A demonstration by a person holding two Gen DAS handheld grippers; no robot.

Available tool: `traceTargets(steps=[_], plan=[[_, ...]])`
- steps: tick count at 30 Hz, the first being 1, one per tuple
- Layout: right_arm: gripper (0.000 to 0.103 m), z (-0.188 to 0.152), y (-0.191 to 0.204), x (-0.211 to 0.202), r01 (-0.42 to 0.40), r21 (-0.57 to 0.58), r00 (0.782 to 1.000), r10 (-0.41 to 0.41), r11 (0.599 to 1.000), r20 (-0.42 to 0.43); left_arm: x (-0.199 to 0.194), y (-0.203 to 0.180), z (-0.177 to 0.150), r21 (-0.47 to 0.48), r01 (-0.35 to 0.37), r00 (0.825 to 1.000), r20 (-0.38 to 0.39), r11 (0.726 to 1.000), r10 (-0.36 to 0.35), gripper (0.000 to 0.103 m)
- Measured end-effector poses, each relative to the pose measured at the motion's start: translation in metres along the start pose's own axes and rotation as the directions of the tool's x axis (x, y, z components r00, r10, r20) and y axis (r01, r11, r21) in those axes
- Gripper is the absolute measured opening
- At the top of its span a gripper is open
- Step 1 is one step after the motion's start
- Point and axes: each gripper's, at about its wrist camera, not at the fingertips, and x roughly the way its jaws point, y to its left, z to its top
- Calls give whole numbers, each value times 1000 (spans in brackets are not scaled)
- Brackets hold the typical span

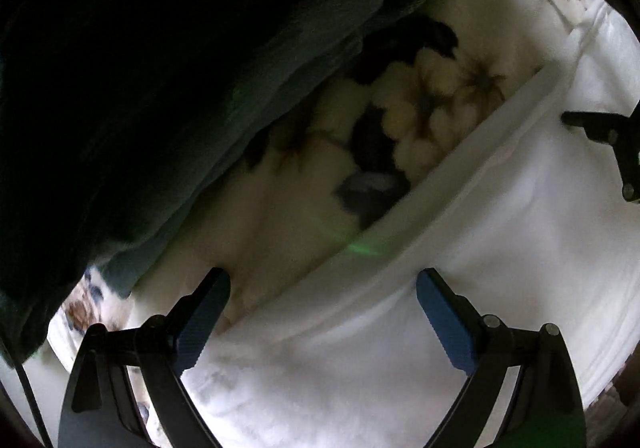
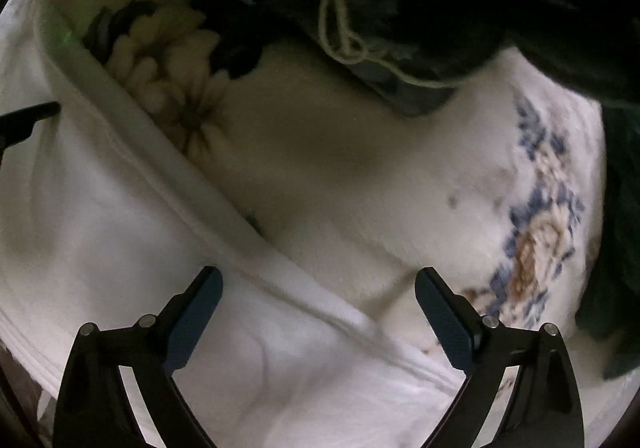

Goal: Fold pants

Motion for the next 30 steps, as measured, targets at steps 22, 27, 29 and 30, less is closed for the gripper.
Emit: traceTargets(steps=[22,27,29,30], plan=[[6,-85,-29,-56,-281,189,946,238,941,220,-114,1,-20,-34,78,985,157,996,-71,10],[6,-146,-25,-107,-317,240,922,239,918,304,-184,-8,-70,-185,116,973,218,976,-74,10],[6,-176,-13,-132,-320,246,916,232,915,329,-189,-25,-98,-251,154,969,229,956,-96,10],[6,-184,0,-146,-315,249,914,221,916,341,-173,-42,-116,-275,178,964,239,945,-112,10]])
